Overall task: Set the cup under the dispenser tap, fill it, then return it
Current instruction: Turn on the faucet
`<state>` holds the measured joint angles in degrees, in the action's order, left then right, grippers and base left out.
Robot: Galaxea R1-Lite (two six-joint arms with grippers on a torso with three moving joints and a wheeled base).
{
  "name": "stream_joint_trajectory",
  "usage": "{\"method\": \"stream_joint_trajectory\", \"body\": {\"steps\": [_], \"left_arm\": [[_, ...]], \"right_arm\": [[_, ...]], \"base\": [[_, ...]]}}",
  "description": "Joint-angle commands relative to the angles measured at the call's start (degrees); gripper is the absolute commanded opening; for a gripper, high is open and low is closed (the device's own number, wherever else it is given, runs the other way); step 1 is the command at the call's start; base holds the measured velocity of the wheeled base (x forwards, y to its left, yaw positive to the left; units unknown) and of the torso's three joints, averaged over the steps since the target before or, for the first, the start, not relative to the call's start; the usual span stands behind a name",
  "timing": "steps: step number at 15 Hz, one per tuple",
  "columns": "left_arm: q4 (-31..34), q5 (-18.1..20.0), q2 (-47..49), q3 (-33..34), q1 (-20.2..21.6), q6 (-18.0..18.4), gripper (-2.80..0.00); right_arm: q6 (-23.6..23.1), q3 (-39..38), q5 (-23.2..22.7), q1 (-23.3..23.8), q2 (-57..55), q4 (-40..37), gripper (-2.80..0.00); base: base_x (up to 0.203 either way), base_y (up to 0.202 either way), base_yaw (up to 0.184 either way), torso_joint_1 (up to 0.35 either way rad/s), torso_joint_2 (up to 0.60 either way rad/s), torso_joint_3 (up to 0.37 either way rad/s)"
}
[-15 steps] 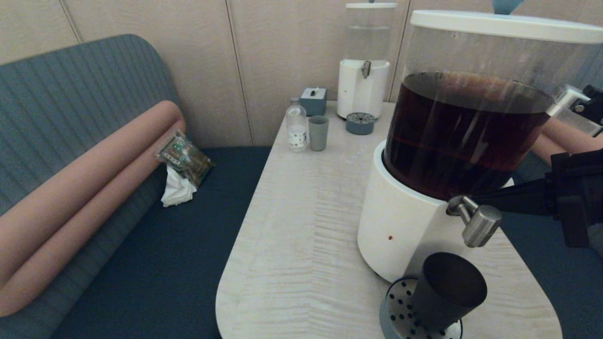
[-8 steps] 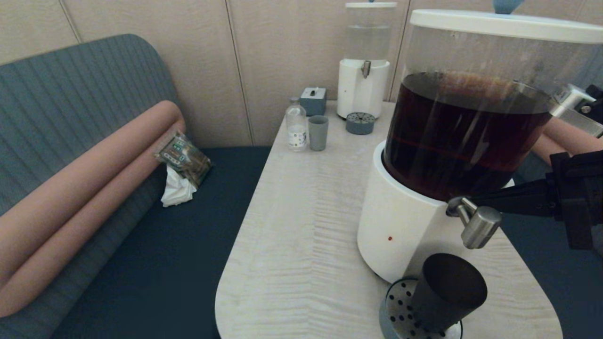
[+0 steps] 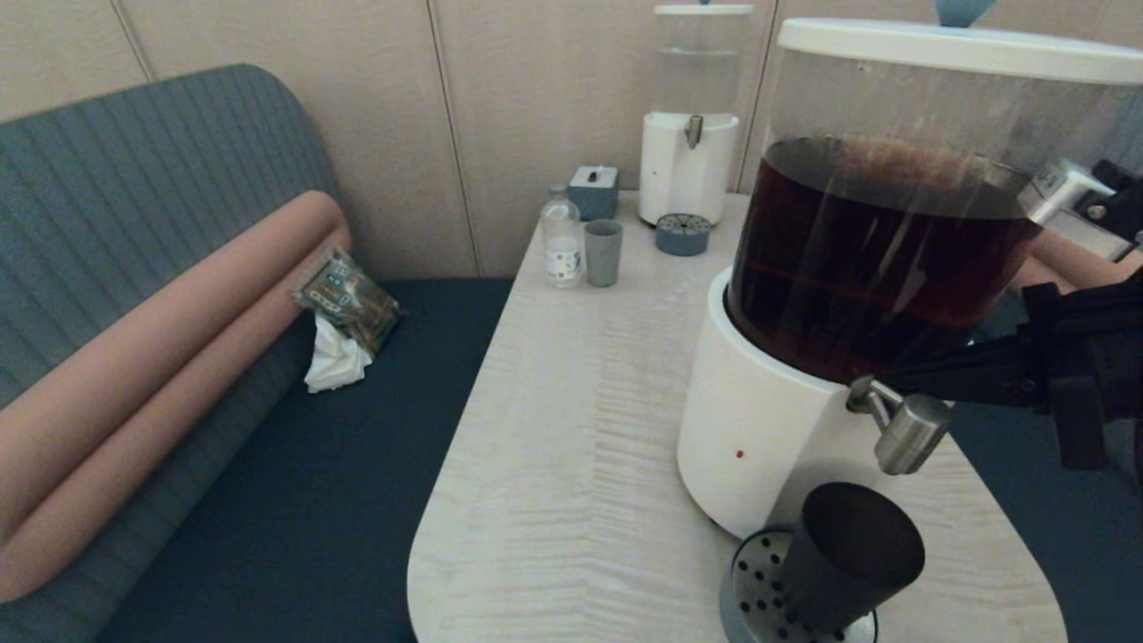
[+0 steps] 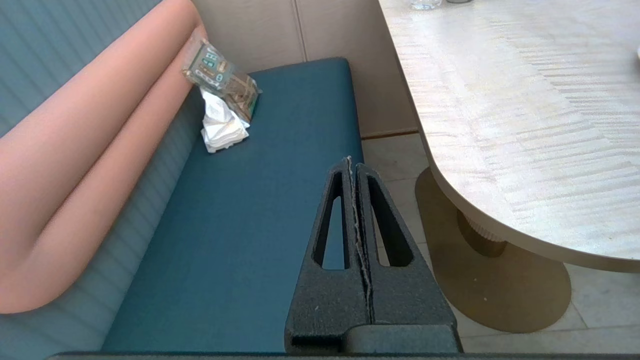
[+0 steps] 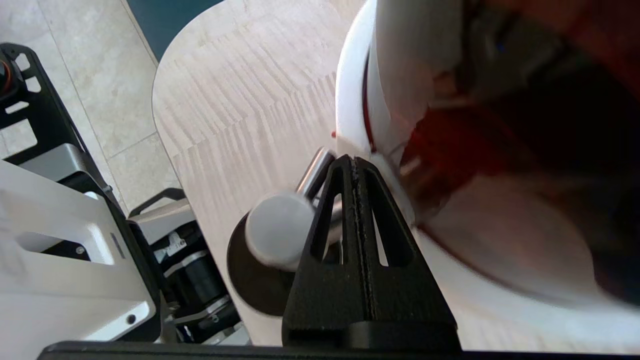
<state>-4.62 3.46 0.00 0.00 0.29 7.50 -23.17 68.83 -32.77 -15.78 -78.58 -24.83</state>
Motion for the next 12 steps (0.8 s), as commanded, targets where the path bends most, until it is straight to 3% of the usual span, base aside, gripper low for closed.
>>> {"method": "stream_joint_trajectory", "body": {"steps": [1,12], "left_arm": [[-0.03,0.05,0.06,2.29,-0.02,0.06,-2.8],[-0.04,0.05,0.06,2.29,0.03,0.06,-2.8]], "right_arm": [[-0.3,0.17,-0.09,-0.48,-1.95,-0.39,-2.8],[-0.3,0.84,0.42,-0.66,-2.11,1.37,-2.8]], "base": [[0.0,0.0,0.0,0.0,0.0,0.0],[0.0,0.0,0.0,0.0,0.0,0.0]]}}
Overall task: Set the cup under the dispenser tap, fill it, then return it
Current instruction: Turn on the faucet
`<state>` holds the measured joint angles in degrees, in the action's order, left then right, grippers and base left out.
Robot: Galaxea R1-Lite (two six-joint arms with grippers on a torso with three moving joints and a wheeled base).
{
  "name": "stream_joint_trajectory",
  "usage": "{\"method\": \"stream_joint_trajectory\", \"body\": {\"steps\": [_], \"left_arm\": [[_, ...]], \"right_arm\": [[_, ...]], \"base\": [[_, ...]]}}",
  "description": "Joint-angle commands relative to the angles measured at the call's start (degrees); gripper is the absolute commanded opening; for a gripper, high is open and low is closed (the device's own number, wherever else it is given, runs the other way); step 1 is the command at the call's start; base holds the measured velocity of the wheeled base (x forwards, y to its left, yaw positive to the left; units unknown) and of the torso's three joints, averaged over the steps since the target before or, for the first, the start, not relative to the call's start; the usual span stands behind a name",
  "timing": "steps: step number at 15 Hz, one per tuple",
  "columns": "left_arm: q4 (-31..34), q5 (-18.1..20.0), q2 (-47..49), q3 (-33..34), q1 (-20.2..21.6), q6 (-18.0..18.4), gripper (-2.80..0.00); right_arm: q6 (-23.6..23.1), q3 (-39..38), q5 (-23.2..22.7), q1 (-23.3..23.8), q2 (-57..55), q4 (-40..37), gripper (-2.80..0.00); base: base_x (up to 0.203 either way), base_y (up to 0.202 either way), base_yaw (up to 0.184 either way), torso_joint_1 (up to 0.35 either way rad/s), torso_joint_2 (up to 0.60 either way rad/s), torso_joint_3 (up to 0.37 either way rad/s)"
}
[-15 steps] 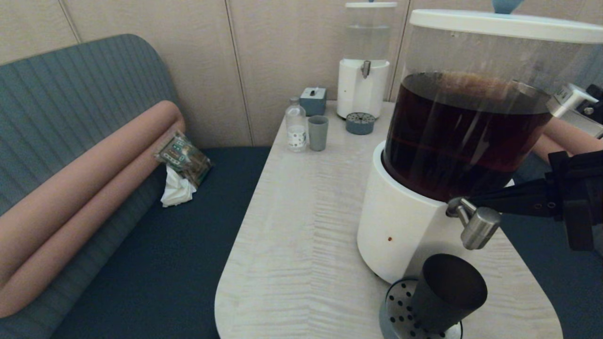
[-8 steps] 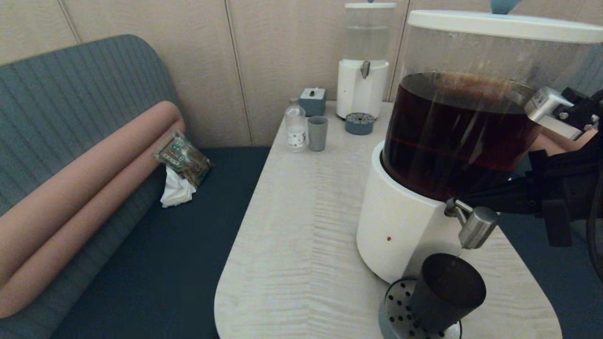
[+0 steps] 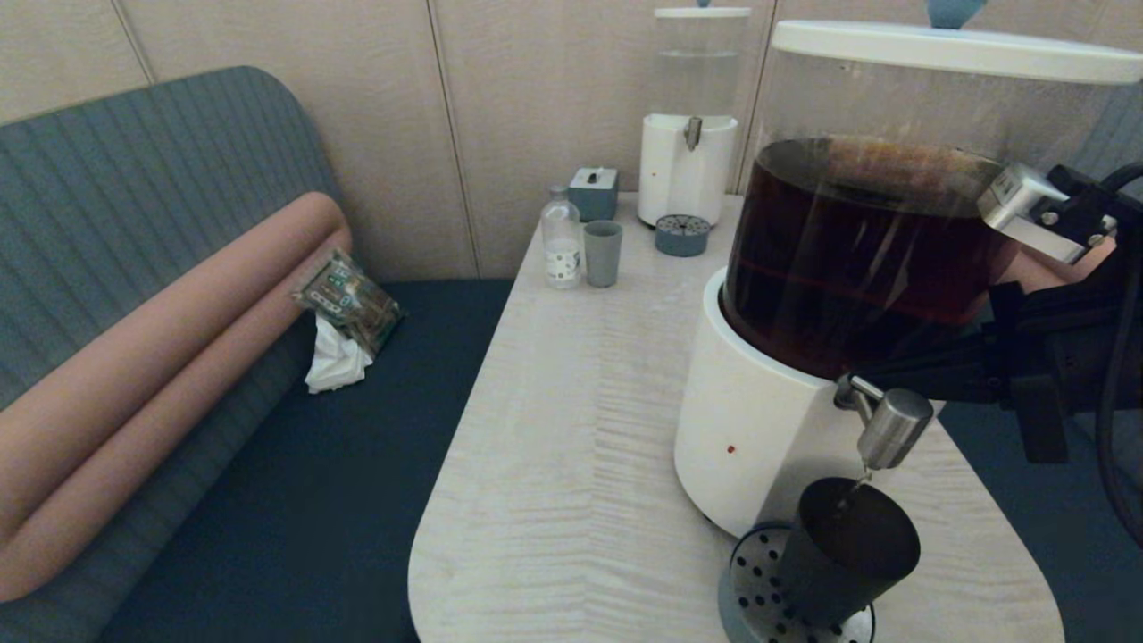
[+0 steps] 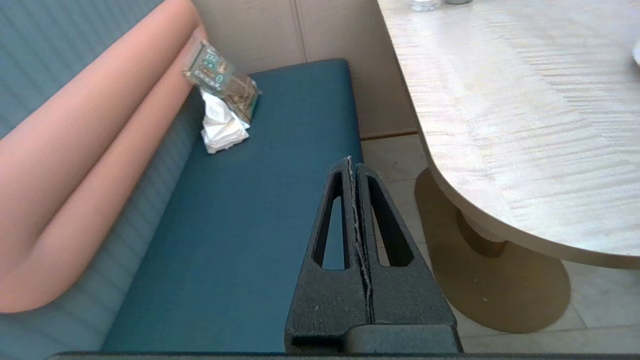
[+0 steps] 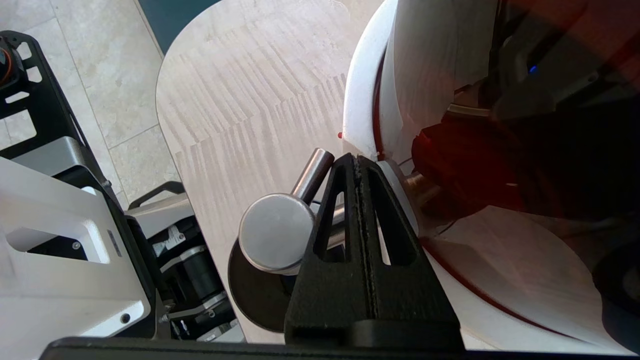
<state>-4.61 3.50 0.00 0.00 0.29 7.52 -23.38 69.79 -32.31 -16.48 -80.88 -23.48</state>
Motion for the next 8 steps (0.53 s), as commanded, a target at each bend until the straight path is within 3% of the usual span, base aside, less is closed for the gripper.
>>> {"method": "stream_joint_trajectory", "body": {"steps": [1,8], "left_arm": [[-0.05,0.02,0.03,2.29,0.05,0.04,-2.8],[-0.05,0.02,0.0,2.29,0.06,0.04,-2.8]], "right_arm": [[-0.05,-0.28,-0.03,0.1,0.37,0.01,-2.8],[-0.26,-2.44,-0.1,4.36,2.68,0.01,-2.8]], "base": [[0.0,0.0,0.0,0.0,0.0,0.0],[0.0,0.0,0.0,0.0,0.0,0.0]]}}
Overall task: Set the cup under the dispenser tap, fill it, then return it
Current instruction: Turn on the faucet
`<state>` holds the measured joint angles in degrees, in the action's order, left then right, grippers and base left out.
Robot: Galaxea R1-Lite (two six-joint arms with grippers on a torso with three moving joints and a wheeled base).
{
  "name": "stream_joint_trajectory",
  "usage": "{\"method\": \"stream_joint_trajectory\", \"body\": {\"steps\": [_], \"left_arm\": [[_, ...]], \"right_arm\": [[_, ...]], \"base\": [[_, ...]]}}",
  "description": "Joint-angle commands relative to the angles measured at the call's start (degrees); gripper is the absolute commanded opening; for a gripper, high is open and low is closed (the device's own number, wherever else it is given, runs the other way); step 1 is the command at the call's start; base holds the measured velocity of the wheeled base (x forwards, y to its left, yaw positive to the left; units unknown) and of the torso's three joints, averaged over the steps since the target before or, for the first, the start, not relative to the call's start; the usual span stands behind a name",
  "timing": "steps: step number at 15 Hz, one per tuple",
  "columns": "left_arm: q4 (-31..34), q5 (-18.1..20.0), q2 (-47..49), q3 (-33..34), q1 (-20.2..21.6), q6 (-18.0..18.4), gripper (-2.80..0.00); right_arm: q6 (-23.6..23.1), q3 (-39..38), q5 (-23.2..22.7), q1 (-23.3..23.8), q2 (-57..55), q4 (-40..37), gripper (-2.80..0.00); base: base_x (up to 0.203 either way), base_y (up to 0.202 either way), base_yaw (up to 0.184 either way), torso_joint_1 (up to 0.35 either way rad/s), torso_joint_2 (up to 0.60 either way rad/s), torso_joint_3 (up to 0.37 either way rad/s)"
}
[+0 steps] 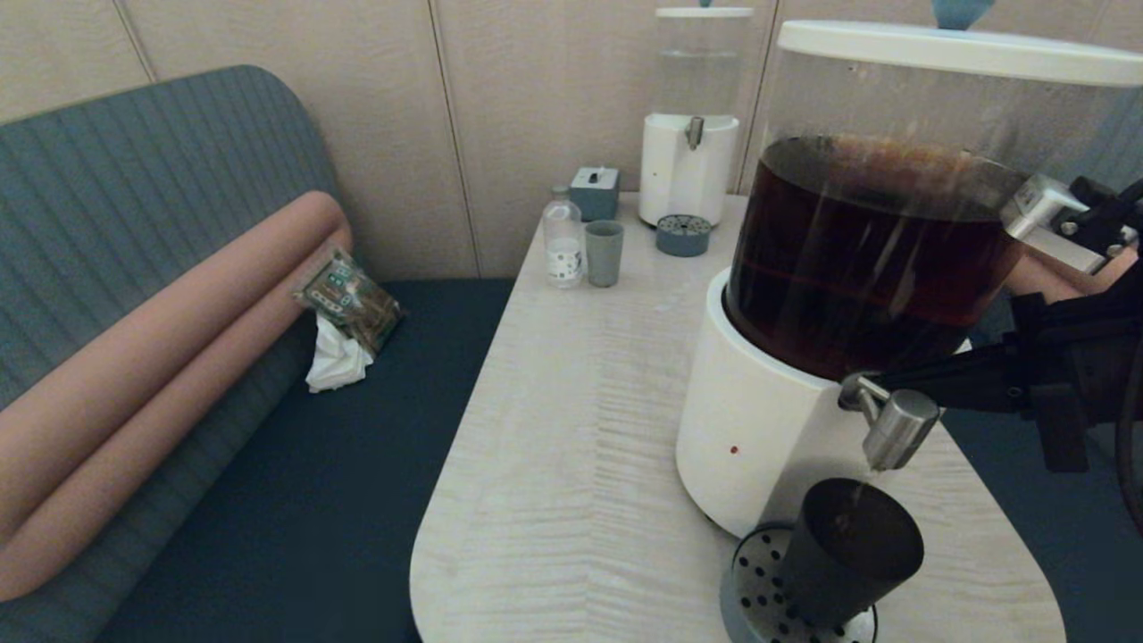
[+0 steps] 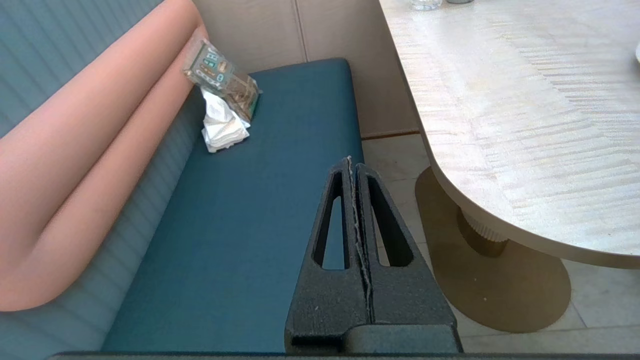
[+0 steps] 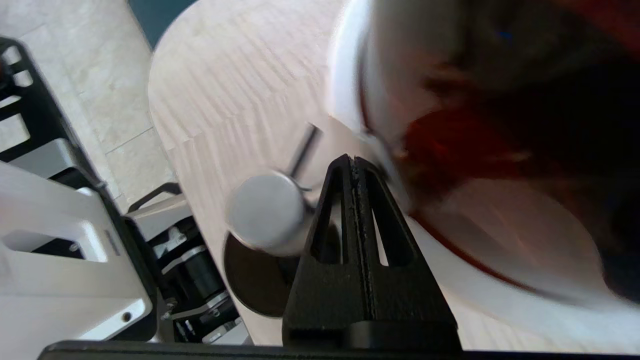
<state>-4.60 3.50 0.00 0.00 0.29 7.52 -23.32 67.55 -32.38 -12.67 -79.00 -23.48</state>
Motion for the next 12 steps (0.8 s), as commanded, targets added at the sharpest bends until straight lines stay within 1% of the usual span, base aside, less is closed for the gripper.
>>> {"method": "stream_joint_trajectory", "body": {"steps": [1,5,8,12], "left_arm": [[-0.06,0.01,0.09,2.29,0.06,0.04,-2.8],[-0.06,0.02,0.0,2.29,-0.03,0.04,-2.8],[-0.06,0.02,0.01,2.29,0.06,0.04,-2.8],[-0.06,0.02,0.05,2.29,0.01,0.04,-2.8]], "right_arm": [[-0.23,-0.14,-0.05,0.98,0.95,0.01,-2.8],[-0.23,-0.81,-0.05,2.82,2.01,-0.16,-2.8],[-0.15,-1.79,-0.22,5.8,3.66,-0.3,-2.8],[-0.13,-3.63,-0.25,8.41,7.72,-0.52,-2.8]], "base": [[0.0,0.0,0.0,0.0,0.0,0.0],[0.0,0.0,0.0,0.0,0.0,0.0],[0.0,0.0,0.0,0.0,0.0,0.0],[0.0,0.0,0.0,0.0,0.0,0.0]]}}
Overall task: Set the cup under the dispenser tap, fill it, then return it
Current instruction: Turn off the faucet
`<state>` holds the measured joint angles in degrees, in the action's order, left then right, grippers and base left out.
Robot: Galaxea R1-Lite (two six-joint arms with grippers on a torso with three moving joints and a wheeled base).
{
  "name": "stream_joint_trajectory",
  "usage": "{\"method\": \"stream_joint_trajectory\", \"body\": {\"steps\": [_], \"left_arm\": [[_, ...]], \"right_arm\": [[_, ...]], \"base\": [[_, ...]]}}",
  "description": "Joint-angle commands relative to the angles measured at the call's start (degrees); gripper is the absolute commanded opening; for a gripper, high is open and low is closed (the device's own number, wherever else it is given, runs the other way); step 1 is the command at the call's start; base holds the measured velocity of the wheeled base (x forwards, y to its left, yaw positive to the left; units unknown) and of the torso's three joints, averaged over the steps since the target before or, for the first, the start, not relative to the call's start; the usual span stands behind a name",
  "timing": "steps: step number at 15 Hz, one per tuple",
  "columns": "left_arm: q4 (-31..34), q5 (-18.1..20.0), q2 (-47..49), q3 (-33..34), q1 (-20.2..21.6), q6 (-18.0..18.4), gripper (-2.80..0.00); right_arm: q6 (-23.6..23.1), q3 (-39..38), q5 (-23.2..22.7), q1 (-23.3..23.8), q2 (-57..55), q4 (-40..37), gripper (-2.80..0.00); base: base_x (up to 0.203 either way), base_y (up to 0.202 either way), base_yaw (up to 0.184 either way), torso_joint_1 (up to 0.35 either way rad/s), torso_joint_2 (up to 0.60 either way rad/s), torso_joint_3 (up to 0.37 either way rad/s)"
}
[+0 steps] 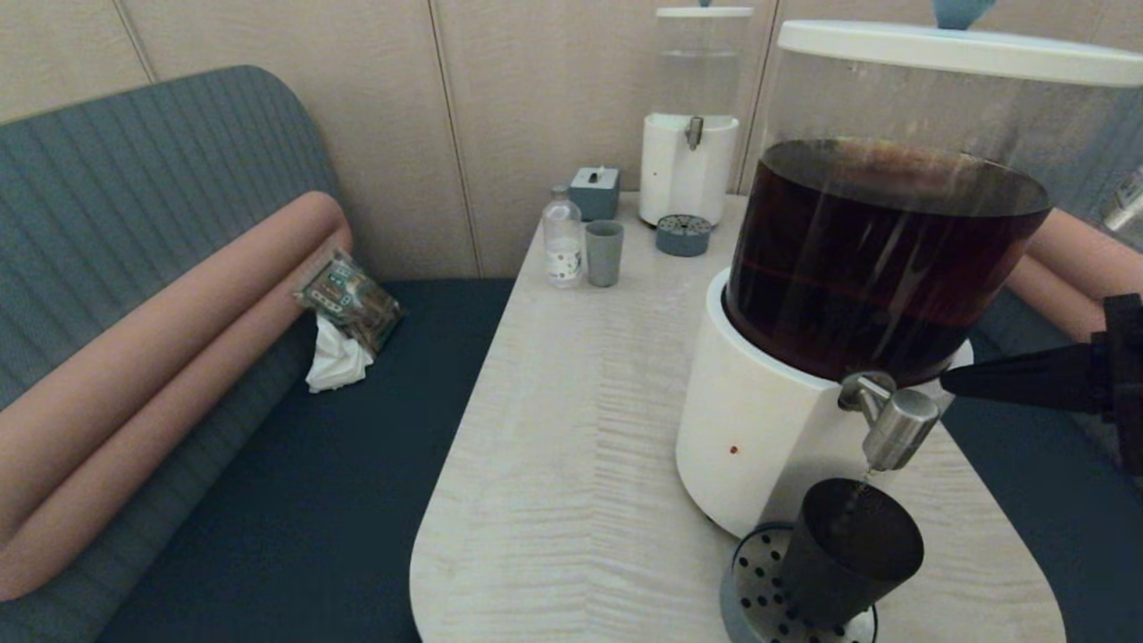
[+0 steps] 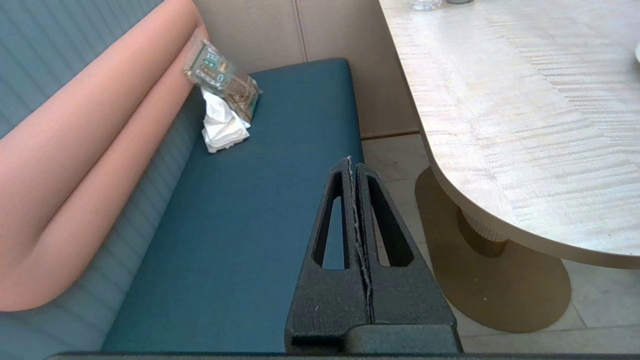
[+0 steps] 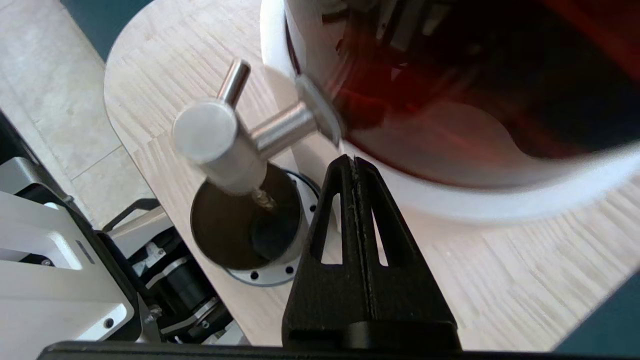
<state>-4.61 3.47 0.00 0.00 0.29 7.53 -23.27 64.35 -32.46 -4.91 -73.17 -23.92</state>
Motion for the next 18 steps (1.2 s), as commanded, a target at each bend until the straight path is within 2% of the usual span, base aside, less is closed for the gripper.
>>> {"method": "stream_joint_trajectory", "body": {"steps": [1,3,6,9,13,16,18], "left_arm": [[-0.05,0.04,0.09,2.29,-0.03,0.03,-2.8],[-0.05,-0.02,0.09,2.29,-0.02,0.03,-2.8],[-0.05,0.04,0.0,2.29,-0.02,0.03,-2.8],[-0.05,0.04,0.09,2.29,0.06,0.03,-2.8],[-0.03,0.04,0.08,2.29,0.06,0.03,-2.8],[-0.05,0.04,0.07,2.29,-0.03,0.03,-2.8],[-0.05,0.04,0.05,2.29,-0.01,0.03,-2.8]], "right_arm": [[-0.18,-1.28,-0.06,1.6,3.1,0.1,-2.8],[0.39,-2.54,0.66,2.01,5.45,0.37,-2.8],[1.6,-5.71,4.46,2.01,9.87,0.42,-2.8],[4.28,-8.32,5.25,2.01,14.52,0.45,-2.8],[5.2,-9.42,7.74,2.4,20.45,0.36,-2.8],[12.46,-9.37,10.48,2.69,24.9,0.72,-2.8],[17.26,-10.9,11.04,4.31,28.06,3.55,-2.8]], "base": [[0.0,0.0,0.0,0.0,0.0,0.0],[0.0,0.0,0.0,0.0,0.0,0.0],[0.0,0.0,0.0,0.0,0.0,0.0],[0.0,0.0,0.0,0.0,0.0,0.0],[0.0,0.0,0.0,0.0,0.0,0.0],[0.0,0.0,0.0,0.0,0.0,0.0],[0.0,0.0,0.0,0.0,0.0,0.0]]}}
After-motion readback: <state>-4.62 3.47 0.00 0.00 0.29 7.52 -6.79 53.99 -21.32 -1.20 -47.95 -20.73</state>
